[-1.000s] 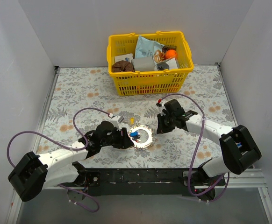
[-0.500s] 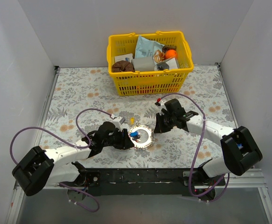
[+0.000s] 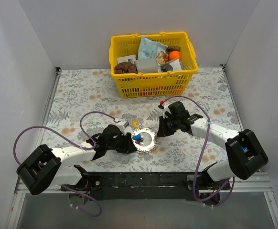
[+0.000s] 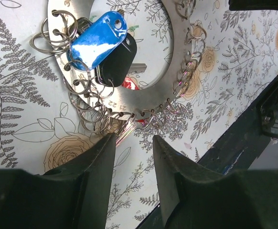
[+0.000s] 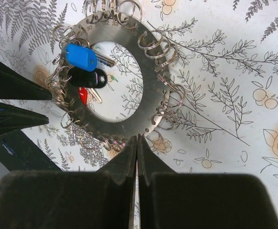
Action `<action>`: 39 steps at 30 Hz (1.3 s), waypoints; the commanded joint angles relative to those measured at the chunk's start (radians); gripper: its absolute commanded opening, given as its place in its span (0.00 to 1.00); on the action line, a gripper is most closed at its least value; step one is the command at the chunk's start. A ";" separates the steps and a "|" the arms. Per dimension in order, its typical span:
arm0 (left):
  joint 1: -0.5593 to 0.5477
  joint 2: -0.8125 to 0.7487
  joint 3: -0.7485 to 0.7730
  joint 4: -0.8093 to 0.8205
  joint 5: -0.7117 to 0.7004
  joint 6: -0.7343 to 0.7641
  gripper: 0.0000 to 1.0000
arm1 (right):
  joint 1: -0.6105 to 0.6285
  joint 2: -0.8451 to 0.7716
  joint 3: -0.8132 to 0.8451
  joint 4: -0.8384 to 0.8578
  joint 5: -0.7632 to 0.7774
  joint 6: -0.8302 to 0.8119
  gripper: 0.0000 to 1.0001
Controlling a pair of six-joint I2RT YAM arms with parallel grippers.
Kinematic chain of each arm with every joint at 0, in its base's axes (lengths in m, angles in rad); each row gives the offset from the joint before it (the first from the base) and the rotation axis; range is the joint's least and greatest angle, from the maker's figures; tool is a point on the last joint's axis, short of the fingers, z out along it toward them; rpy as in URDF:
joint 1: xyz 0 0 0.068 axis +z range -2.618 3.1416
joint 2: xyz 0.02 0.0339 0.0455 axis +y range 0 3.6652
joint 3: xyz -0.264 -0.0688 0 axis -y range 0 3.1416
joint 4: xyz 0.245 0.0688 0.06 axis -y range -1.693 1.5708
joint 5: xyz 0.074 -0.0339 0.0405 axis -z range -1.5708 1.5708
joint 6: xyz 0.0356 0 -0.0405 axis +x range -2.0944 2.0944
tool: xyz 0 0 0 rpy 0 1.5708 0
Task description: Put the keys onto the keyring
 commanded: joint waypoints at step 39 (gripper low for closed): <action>-0.005 0.094 0.007 0.086 -0.013 0.024 0.17 | -0.001 -0.038 -0.006 0.061 -0.066 -0.002 0.05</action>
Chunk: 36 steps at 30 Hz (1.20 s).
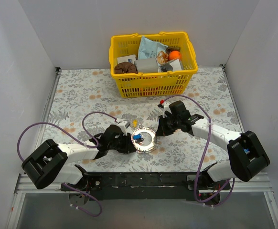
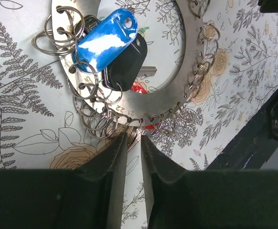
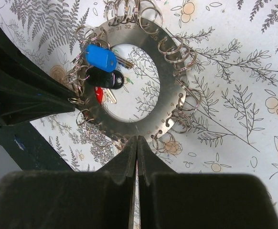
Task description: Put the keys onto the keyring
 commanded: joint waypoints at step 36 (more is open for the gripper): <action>-0.005 -0.178 0.424 -0.403 -0.013 0.277 0.00 | -0.001 -0.331 -0.081 0.189 -0.146 -0.076 0.74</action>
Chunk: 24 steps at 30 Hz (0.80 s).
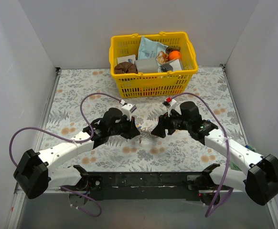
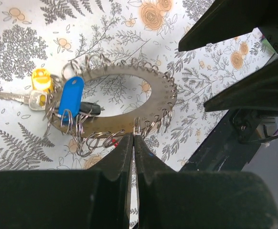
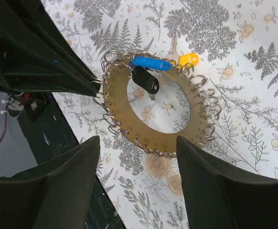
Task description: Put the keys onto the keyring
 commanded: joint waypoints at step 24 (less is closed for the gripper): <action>-0.005 -0.045 0.322 -0.196 0.371 0.183 0.00 | -0.001 -0.295 -0.023 0.329 -0.243 0.027 0.72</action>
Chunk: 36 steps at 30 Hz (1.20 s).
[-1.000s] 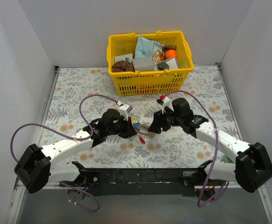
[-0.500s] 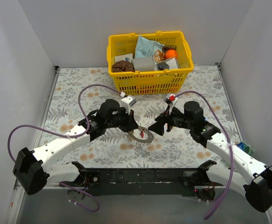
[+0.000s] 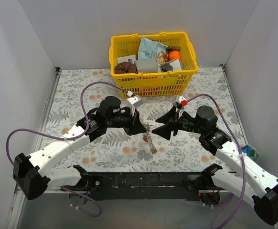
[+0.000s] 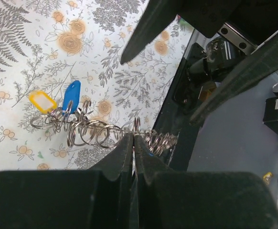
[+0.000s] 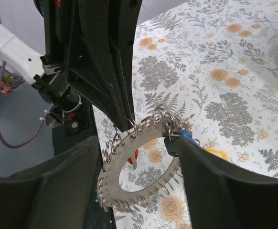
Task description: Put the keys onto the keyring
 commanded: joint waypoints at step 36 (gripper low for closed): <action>-0.005 -0.029 0.012 0.076 0.142 -0.029 0.00 | -0.001 0.106 0.000 0.205 -0.249 0.083 0.41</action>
